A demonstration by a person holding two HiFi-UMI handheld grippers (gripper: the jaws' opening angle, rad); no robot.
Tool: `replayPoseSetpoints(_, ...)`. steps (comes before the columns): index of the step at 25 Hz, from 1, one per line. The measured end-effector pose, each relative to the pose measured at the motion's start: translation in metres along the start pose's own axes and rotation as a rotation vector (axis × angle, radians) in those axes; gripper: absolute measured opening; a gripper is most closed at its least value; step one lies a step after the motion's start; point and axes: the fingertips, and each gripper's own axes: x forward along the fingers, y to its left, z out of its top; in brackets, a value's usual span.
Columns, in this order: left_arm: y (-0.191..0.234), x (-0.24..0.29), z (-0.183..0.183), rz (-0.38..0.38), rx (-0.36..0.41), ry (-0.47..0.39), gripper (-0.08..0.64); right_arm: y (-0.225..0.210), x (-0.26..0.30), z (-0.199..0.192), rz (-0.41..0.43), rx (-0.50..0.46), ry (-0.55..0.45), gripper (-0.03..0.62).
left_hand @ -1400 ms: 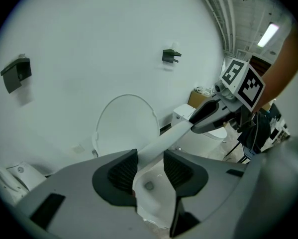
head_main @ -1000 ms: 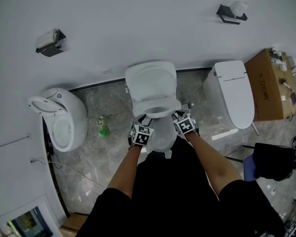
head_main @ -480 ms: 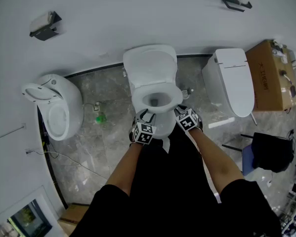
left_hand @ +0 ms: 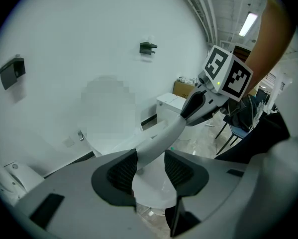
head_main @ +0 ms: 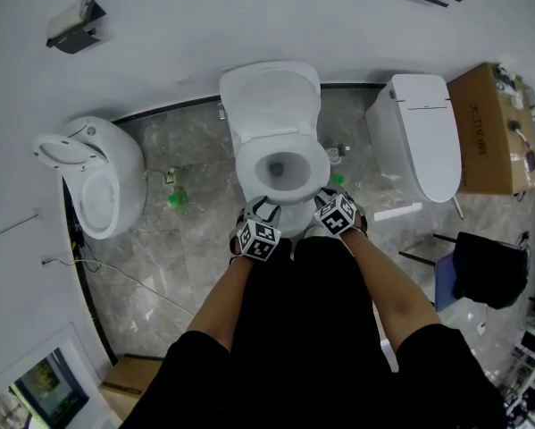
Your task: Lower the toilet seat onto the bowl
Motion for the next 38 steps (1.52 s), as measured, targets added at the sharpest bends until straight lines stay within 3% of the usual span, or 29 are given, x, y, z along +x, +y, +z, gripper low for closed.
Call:
replayPoseSetpoints(7, -0.017, 0.004, -0.023, 0.008, 0.028, 0.056, 0.181, 0.015, 0.010, -0.023, 0.051, -0.004, 0.024, 0.129)
replayPoseSetpoints(13, -0.032, 0.006, -0.045, 0.039, -0.020, 0.057, 0.184, 0.027, 0.017, -0.041, 0.108, -0.035, 0.020, 0.145)
replayPoseSetpoints(27, -0.052, 0.021, -0.082, 0.070, -0.006, 0.084, 0.186, 0.046, 0.038, -0.071, 0.136, -0.064, -0.022, 0.146)
replayPoseSetpoints(38, -0.069, 0.035, -0.118, 0.050, 0.003, 0.144, 0.186, 0.064, 0.059, -0.099, 0.159, -0.068, 0.017, 0.145)
